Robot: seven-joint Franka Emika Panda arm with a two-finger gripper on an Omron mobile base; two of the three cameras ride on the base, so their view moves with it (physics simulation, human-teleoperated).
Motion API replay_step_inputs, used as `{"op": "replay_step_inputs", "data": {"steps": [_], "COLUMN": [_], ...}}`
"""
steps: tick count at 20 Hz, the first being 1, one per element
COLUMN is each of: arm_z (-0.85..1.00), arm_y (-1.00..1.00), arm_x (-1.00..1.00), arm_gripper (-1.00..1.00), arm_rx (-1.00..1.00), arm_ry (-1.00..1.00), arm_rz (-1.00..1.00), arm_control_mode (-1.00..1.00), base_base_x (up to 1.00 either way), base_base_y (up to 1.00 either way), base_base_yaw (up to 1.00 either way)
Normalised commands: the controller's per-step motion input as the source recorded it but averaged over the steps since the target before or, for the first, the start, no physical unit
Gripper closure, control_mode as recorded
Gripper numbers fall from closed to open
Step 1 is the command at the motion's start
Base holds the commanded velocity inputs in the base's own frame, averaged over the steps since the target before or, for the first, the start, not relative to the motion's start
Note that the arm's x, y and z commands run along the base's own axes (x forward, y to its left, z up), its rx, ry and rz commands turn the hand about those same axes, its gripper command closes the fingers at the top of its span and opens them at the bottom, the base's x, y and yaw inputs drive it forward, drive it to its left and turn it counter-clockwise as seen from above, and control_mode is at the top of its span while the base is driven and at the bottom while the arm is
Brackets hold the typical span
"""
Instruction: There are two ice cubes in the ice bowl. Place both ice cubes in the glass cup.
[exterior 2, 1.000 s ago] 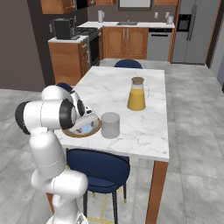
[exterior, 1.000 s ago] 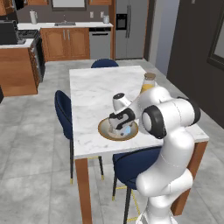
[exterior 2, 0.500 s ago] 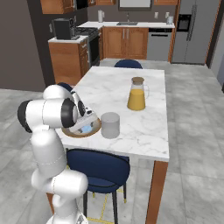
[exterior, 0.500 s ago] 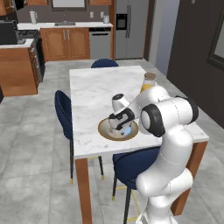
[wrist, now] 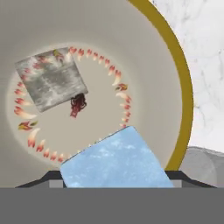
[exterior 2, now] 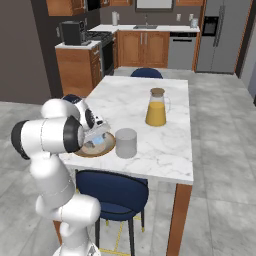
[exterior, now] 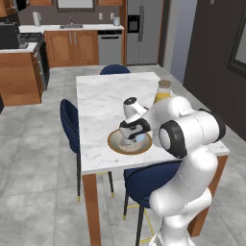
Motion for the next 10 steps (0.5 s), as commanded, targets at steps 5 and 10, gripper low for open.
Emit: {"op": "replay_step_inputs", "data": {"steps": [5, 10], "arm_z": [0.98, 0.67], "arm_y": [-0.09, -0.40], "arm_x": [-0.13, -0.05], "arm_gripper": [1.00, 1.00], "arm_rx": [0.12, 0.18], "arm_ry": [-0.12, -0.06], "arm_rz": [-0.24, -0.36], "arm_control_mode": [-1.00, -1.00], "base_base_x": [0.00, 0.00], "base_base_y": [0.00, 0.00], "base_base_yaw": [0.00, 0.00]}}
